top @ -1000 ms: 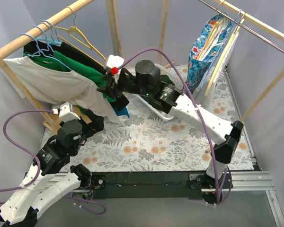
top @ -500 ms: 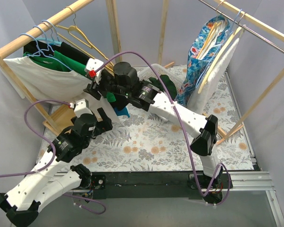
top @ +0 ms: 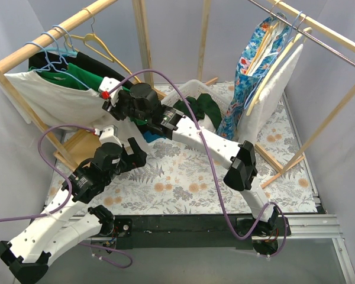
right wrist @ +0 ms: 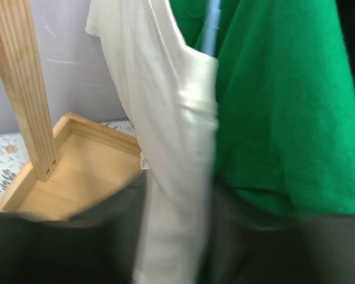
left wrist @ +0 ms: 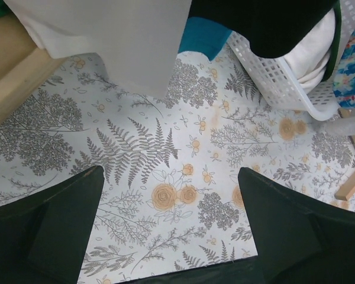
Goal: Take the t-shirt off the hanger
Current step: Pick up the hanger from the clothesline.
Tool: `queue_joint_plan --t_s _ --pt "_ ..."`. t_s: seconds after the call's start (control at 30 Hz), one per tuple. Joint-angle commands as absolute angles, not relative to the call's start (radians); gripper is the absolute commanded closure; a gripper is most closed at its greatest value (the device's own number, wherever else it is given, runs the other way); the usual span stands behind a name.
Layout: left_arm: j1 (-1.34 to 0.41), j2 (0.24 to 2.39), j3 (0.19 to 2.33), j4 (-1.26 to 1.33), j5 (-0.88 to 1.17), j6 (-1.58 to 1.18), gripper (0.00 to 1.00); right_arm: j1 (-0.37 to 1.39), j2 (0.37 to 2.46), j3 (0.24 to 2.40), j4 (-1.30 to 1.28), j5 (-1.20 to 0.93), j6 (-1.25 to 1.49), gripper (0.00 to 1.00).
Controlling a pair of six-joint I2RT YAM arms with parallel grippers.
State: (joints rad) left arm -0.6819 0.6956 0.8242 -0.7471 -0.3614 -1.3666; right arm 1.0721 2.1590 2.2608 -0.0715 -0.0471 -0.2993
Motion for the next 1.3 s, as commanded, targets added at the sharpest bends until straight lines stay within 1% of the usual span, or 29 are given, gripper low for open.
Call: queue_joint_plan --t_s 0.0,0.07,0.17,0.23,0.27,0.43,0.6,0.77,1.03,1.27 --pt "-0.675 0.677 0.825 -0.753 -0.325 -1.388 0.02 1.074 2.154 2.284 -0.009 -0.044 -0.288 0.69" --pt "-0.675 0.672 0.833 -0.767 -0.324 -1.393 0.02 1.074 2.143 2.267 0.034 -0.04 -0.276 0.87" --pt "-0.675 0.666 0.848 -0.781 -0.313 -1.391 0.02 1.086 2.089 2.2 0.099 -0.028 -0.27 0.94" --pt "-0.675 0.664 0.857 -0.787 -0.304 -1.39 0.02 1.094 2.042 2.157 0.127 -0.025 -0.273 0.95" --pt "-0.675 0.663 0.861 -0.79 -0.299 -1.39 0.02 1.101 2.033 2.158 0.129 -0.023 -0.275 0.99" --pt "-0.675 0.666 0.864 -0.788 -0.278 -1.381 0.02 1.123 1.987 2.157 0.136 -0.006 -0.284 0.99" --pt "-0.675 0.661 0.861 -0.781 -0.268 -1.374 0.02 1.137 1.904 2.066 0.205 0.047 -0.284 0.99" --pt "-0.675 0.657 0.862 -0.775 -0.265 -1.365 0.02 1.138 1.85 2.026 0.281 0.089 -0.267 0.99" --pt "-0.675 0.643 0.867 -0.77 -0.259 -1.355 0.02 1.14 1.873 2.089 0.35 0.149 -0.245 0.99" --pt "-0.675 0.623 0.876 -0.778 -0.255 -1.347 0.02 1.14 1.793 1.994 0.405 0.153 -0.229 0.99"
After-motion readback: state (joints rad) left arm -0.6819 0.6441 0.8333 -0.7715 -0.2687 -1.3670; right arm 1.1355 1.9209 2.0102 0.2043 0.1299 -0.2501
